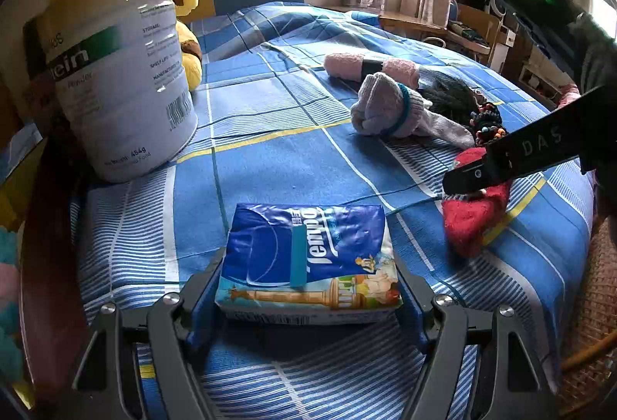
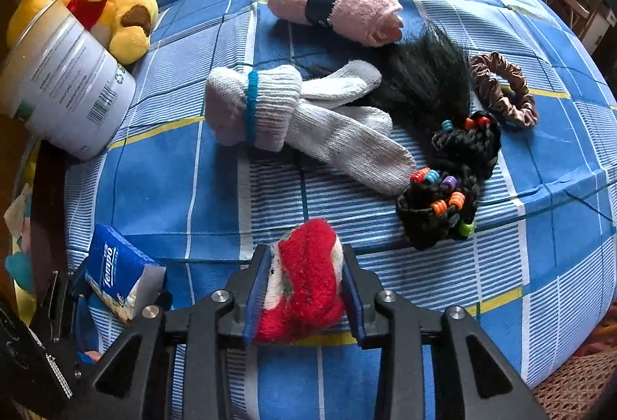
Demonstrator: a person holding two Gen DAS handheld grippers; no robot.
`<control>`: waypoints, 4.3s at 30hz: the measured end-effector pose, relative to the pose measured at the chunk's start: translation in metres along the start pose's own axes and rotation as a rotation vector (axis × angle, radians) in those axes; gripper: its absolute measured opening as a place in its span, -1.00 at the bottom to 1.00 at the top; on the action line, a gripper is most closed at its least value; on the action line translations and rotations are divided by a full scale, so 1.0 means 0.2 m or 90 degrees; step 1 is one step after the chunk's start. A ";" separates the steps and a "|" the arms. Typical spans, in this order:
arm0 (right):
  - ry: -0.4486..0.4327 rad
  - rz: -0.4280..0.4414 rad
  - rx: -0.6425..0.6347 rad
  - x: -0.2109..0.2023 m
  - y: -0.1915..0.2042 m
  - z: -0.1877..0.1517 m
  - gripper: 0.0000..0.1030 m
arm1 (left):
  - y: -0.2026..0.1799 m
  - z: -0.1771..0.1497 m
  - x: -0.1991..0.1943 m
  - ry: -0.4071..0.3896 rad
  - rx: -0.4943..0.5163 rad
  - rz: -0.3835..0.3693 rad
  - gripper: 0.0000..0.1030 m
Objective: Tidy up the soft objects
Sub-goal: 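Close the right gripper on the red fuzzy slipper while the left holds the tissue pack, then carry the tissue pack into the gold tray and open the left gripper while the right holds the slipper, then carry the red slipper into the gold tray and open the right gripper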
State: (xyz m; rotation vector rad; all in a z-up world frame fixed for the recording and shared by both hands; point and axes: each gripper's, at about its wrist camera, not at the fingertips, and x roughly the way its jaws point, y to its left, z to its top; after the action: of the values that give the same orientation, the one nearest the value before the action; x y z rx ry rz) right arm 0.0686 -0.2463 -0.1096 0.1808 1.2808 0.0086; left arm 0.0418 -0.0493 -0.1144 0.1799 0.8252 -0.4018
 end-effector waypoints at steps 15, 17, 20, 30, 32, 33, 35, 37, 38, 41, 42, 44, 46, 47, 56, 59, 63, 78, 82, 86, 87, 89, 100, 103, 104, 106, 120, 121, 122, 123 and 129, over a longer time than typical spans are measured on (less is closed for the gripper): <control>-0.014 -0.017 -0.025 0.00 0.09 0.02 -0.31 | 0.09 0.07 -0.07 0.049 -0.070 -0.025 0.41; -0.013 -0.018 -0.028 0.00 0.09 0.02 -0.30 | 0.11 0.09 -0.13 0.031 -0.077 -0.021 0.42; -0.013 -0.019 -0.028 0.00 0.09 0.02 -0.30 | 0.15 0.12 -0.21 0.008 -0.089 -0.013 0.42; -0.021 -0.031 -0.041 0.00 0.10 0.02 -0.30 | 0.30 0.16 -0.38 -0.019 -0.134 0.036 0.42; -0.021 -0.032 -0.042 0.00 0.10 0.02 -0.30 | 0.32 0.16 -0.40 -0.022 -0.140 0.048 0.42; -0.021 -0.033 -0.043 0.00 0.10 0.02 -0.30 | 0.34 0.16 -0.41 -0.023 -0.144 0.052 0.42; -0.022 -0.034 -0.044 0.00 0.10 0.02 -0.30 | 0.37 0.15 -0.44 -0.027 -0.153 0.061 0.42; -0.023 -0.035 -0.046 0.00 0.11 0.02 -0.30 | 0.40 0.15 -0.47 -0.031 -0.159 0.070 0.42; -0.023 -0.036 -0.047 0.00 0.11 0.02 -0.30 | 0.41 0.15 -0.48 -0.031 -0.162 0.072 0.42; -0.024 -0.038 -0.049 0.00 0.11 0.02 -0.30 | 0.47 0.13 -0.52 -0.036 -0.183 0.082 0.42; -0.024 -0.039 -0.050 0.00 0.11 0.02 -0.30 | 0.49 0.13 -0.53 -0.038 -0.189 0.086 0.42; -0.024 -0.040 -0.051 0.00 0.11 0.02 -0.30 | 0.54 0.12 -0.56 -0.043 -0.202 0.096 0.42; -0.024 -0.042 -0.052 0.00 0.12 0.02 -0.30 | 0.59 0.11 -0.59 -0.048 -0.214 0.106 0.42; -0.024 -0.042 -0.052 0.00 0.12 0.02 -0.30 | 0.61 0.10 -0.60 -0.050 -0.221 0.112 0.42; -0.026 -0.045 -0.055 0.00 0.12 0.02 -0.30 | 0.82 0.01 -0.68 -0.049 -0.279 0.154 0.42; -0.026 -0.047 -0.056 0.00 0.12 0.02 -0.30 | 0.86 -0.02 -0.70 -0.046 -0.295 0.165 0.42; -0.027 -0.048 -0.057 0.00 0.12 0.02 -0.30 | 0.96 -0.10 -0.75 -0.043 -0.328 0.178 0.42; -0.028 -0.053 -0.065 0.00 0.13 0.02 -0.30 | 1.41 -0.51 -0.91 -0.004 -0.510 0.199 0.43; -0.028 -0.053 -0.065 0.00 0.13 0.02 -0.30 | 1.39 -0.50 -0.85 0.007 -0.504 0.201 0.56; -0.028 -0.052 -0.064 0.00 0.13 0.02 -0.30 | 1.40 -0.50 -0.84 0.003 -0.493 0.215 0.93; -0.029 -0.053 -0.064 0.00 0.13 0.02 -0.30 | 1.40 -0.50 -0.85 0.002 -0.488 0.222 0.94; -0.029 -0.053 -0.064 0.00 0.13 0.02 -0.30 | 1.39 -0.50 -0.86 -0.002 -0.476 0.237 0.96; -0.034 -0.055 -0.063 0.00 0.13 0.03 -0.38 | 1.33 -0.44 -0.90 -0.004 -0.403 0.354 0.99; -0.039 -0.039 -0.042 -0.04 0.10 0.04 -0.48 | 1.34 -0.43 -0.93 -0.016 -0.402 0.354 0.99; -0.045 -0.035 -0.036 -0.07 0.09 0.05 -0.49 | 1.35 -0.43 -0.94 -0.024 -0.402 0.356 0.99; -0.068 -0.023 -0.038 -0.16 0.10 0.08 -0.50 | 1.36 -0.42 -0.98 -0.047 -0.403 0.357 0.99; -0.236 -0.178 -0.089 -0.54 0.58 1.08 -0.50 | 1.33 -0.36 -1.04 -0.105 -0.356 0.375 0.99; -0.247 -0.187 -0.079 -0.56 0.63 1.16 -0.50 | 1.34 -0.36 -1.03 -0.102 -0.357 0.371 0.99; -0.262 -0.191 -0.070 -0.58 0.68 1.24 -0.50 | 1.34 -0.37 -1.03 -0.101 -0.358 0.362 0.99; -0.283 -0.193 -0.063 -0.62 0.75 1.32 -0.50 | 1.34 -0.37 -1.03 -0.100 -0.359 0.356 0.99; -0.418 -0.122 -0.106 -0.85 1.27 1.59 -0.50 | 1.37 -0.39 -1.00 -0.097 -0.368 0.348 0.99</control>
State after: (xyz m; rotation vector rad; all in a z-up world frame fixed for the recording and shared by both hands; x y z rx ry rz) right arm 0.3467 -0.0546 0.1753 -0.0834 0.6330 -0.1006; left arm -0.0197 0.2804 -0.0178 -0.1637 0.6784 0.3373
